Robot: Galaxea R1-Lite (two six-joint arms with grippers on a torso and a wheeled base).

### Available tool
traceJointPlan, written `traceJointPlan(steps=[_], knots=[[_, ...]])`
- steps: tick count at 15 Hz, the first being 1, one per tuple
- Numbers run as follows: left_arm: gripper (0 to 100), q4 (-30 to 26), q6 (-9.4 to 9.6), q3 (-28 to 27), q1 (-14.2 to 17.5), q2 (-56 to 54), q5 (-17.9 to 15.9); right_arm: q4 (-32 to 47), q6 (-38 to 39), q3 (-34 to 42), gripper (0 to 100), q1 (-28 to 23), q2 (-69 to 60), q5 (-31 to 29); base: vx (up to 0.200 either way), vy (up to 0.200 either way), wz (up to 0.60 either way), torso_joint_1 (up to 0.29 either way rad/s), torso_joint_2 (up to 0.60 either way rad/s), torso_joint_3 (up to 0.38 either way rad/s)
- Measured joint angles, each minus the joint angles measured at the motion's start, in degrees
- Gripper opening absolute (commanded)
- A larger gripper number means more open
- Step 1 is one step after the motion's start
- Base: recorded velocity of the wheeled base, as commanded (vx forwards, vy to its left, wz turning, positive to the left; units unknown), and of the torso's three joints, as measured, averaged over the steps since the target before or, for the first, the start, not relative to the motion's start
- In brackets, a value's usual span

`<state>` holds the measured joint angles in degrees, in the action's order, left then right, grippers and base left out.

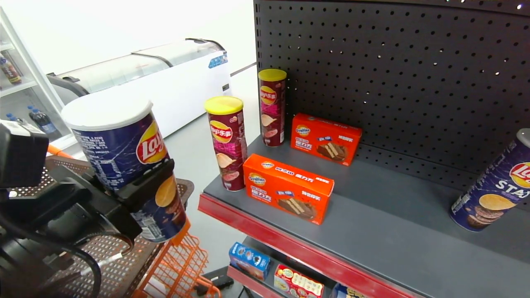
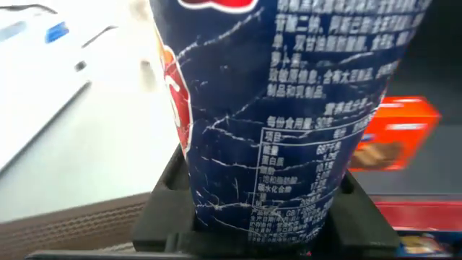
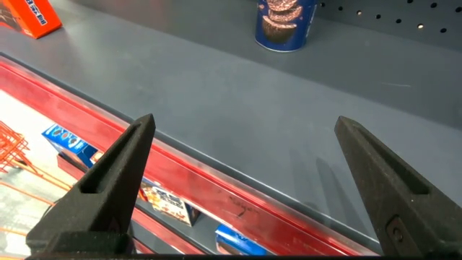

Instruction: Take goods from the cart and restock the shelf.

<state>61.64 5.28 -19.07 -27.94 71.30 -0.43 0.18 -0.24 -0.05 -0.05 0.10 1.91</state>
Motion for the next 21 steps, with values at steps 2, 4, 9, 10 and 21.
traceJointPlan(steps=[2, 4, 9, 10, 21], knots=[[0, 0.05, -2.85, -0.15, -4.17, -0.20, -0.20, 0.00, -0.02, 0.00, 100, 0.00, 0.00, 0.00, 0.000, 0.000, 0.00, 0.000, 0.00, 0.000], [0, 0.05, -3.62, -0.17, -6.62, -0.30, -1.32, 0.00, 0.00, 0.00, 100, 0.00, 0.00, 0.00, 0.000, 0.000, 0.00, 0.000, 0.00, 0.000], [0, -1.07, -3.72, 0.39, -8.74, -0.24, -3.49, 0.00, 0.00, 0.00, 100, 0.00, 0.00, 0.00, 0.000, 0.000, 0.00, 0.000, 0.00, 0.000], [0, -6.29, -3.69, 0.02, -9.57, -0.35, -4.82, 0.00, 0.00, 0.00, 100, 0.00, 0.00, 0.00, 0.000, 0.000, 0.00, 0.000, 0.00, 0.000], [0, -13.74, -3.86, -6.29, -12.65, -0.48, -13.18, 0.00, 0.00, 0.00, 100, -0.05, 0.00, -0.02, 0.000, 0.000, 0.00, 0.000, 0.00, 0.000]])
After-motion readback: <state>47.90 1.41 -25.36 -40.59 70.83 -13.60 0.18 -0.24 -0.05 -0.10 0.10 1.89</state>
